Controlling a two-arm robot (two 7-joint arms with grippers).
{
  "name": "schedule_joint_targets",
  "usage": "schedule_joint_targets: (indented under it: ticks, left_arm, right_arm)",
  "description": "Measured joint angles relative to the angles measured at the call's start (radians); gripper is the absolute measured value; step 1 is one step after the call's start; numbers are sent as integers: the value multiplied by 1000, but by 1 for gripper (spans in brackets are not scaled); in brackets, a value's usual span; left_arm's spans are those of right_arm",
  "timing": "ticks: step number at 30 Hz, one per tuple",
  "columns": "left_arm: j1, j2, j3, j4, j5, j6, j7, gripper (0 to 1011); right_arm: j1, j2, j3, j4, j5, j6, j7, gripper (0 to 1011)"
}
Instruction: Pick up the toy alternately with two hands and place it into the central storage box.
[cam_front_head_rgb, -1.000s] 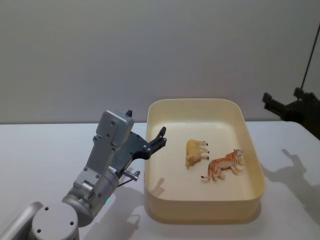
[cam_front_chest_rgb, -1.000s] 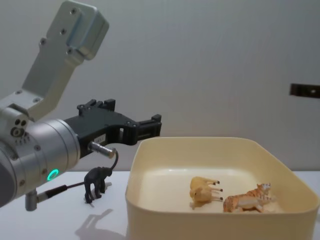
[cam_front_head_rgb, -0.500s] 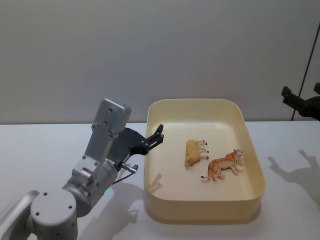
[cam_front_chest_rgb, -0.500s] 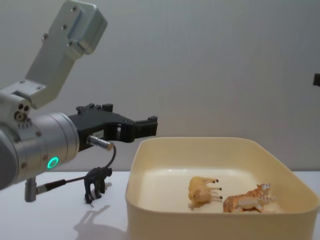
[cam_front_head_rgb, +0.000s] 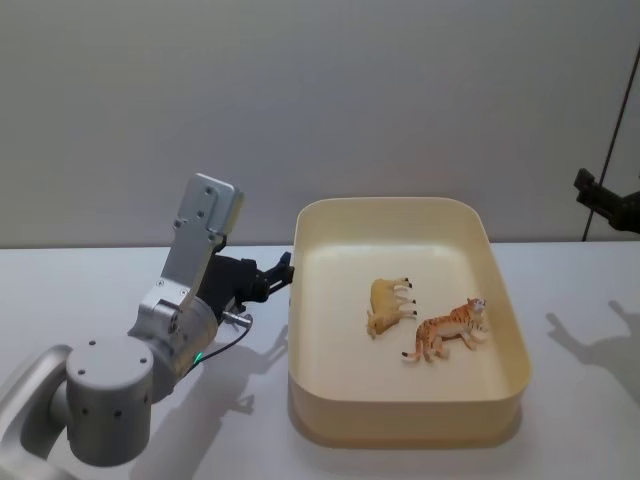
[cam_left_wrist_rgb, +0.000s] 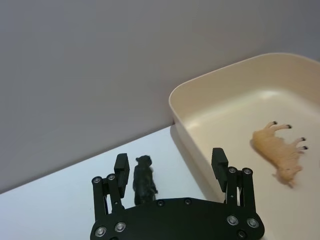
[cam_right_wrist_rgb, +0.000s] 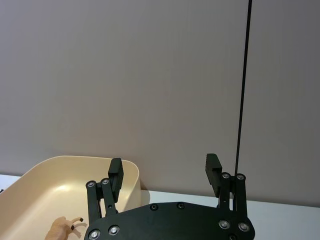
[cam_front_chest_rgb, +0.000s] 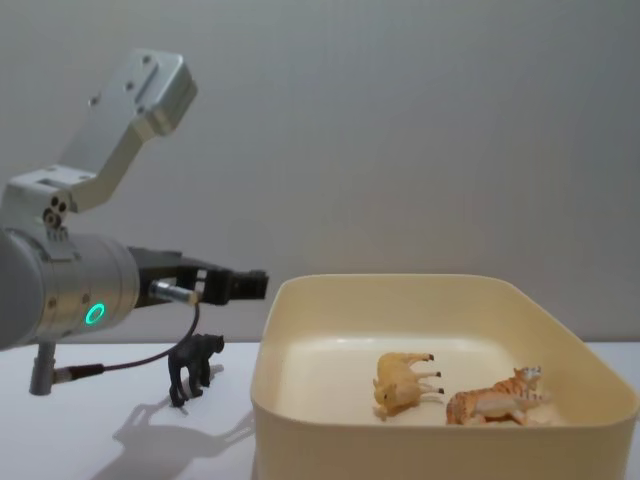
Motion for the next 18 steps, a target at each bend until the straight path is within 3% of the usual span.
schedule_joint_targets:
  ticks: [9, 18]
  left_arm:
    - [-75, -35, -16, 130, 13, 67, 1, 1001]
    - [-128, -63, -26, 244, 17, 78, -16, 1001]
  right_arm:
    - [-2, 2, 3, -2, 2, -2, -3, 1001]
    - [-3, 3, 4, -3, 3, -3, -4, 1001]
